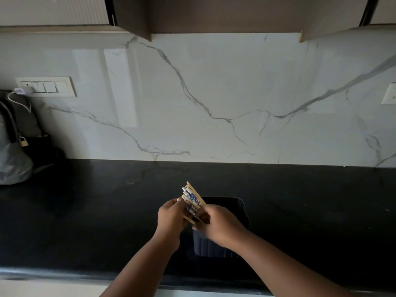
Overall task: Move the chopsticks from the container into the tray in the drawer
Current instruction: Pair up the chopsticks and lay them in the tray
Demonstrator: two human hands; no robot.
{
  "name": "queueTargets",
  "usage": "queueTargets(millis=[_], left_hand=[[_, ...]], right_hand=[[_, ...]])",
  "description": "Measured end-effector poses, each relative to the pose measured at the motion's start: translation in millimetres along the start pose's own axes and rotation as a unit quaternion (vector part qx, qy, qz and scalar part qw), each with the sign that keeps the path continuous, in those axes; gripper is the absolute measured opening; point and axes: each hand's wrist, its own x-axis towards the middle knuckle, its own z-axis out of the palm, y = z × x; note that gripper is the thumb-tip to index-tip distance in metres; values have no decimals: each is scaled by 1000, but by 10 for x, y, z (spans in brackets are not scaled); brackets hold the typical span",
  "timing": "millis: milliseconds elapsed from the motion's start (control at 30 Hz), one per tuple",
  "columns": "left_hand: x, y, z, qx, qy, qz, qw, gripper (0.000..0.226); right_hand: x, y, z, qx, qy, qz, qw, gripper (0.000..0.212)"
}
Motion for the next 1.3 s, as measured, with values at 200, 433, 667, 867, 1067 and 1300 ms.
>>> queueTargets(millis=[200, 433, 667, 867, 1067, 1300], left_hand=[[-53, 54, -6, -163, -25, -62, 984, 28], [-168, 78, 17, -160, -58, -31, 985, 33], [-67, 162, -73, -85, -71, -16, 994, 43], [-42, 325, -81, 23, -139, 38, 989, 28], [-134, 715, 285, 120, -235, 129, 956, 28], [-192, 904, 565, 108, -254, 135, 952, 9]], right_hand=[[124, -18, 29, 26, -2, 11, 1000, 19], [239, -34, -127, 43, -115, 21, 992, 17], [312, -142, -582, 101, -36, 18, 994, 11], [369, -290, -1352, 331, 96, 0, 939, 10], [423, -430, -1629, 424, 109, -14, 899, 11], [420, -528, -1697, 443, 114, -15, 889, 16]])
